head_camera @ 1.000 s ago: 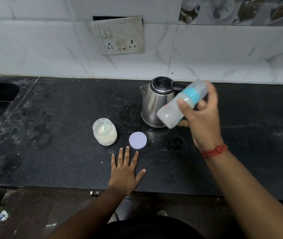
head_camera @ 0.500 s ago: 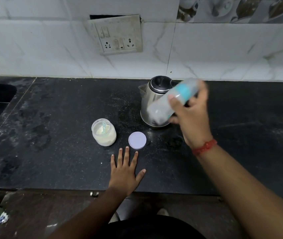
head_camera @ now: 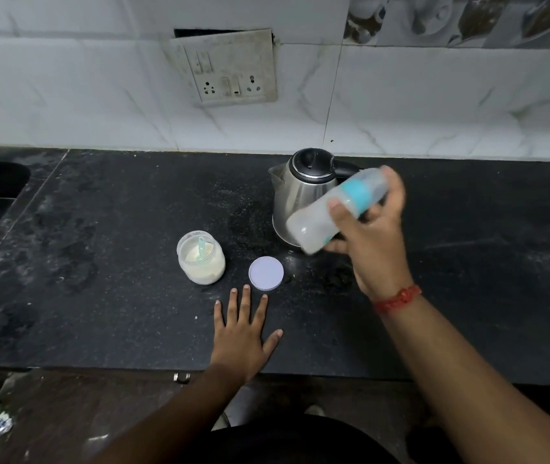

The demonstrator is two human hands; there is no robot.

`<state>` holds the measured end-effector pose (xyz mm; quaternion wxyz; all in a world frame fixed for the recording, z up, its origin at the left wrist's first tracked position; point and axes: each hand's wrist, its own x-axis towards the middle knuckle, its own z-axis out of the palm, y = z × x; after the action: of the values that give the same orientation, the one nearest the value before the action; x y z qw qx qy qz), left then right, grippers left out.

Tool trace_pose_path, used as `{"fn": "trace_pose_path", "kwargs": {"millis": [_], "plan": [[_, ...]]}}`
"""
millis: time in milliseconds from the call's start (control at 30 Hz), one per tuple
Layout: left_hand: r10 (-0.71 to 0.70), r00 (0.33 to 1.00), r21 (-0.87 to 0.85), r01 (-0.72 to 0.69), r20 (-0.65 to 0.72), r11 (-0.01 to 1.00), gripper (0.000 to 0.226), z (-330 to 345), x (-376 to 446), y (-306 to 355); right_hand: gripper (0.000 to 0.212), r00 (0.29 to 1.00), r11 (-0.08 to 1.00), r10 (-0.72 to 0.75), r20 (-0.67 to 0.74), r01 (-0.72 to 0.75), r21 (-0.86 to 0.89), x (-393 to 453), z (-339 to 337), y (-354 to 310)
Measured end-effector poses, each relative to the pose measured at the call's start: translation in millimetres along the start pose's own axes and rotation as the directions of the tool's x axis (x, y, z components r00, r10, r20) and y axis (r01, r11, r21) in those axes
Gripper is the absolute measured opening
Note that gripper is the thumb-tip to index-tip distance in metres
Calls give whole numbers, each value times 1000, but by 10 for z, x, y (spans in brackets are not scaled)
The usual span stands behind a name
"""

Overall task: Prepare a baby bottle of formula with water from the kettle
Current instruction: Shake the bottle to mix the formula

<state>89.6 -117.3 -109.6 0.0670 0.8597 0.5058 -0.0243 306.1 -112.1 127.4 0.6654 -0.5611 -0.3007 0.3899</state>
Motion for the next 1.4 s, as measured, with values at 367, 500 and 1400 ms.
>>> {"fn": "trace_pose_path", "kwargs": {"millis": [367, 500, 1400], "plan": [[-3, 1000, 8, 3, 8, 1000, 82, 1, -7, -26, 71, 994, 991, -104, 28, 106, -84, -110, 54, 57], [2, 1000, -1, -2, -2, 1000, 82, -8, -5, -11, 68, 999, 999, -39, -29, 39, 10, -45, 51, 53], [-1, 1000, 3, 1, 7, 1000, 81, 2, 5, -21, 65, 982, 977, -86, -171, 117, 180, -77, -122, 38]]}}
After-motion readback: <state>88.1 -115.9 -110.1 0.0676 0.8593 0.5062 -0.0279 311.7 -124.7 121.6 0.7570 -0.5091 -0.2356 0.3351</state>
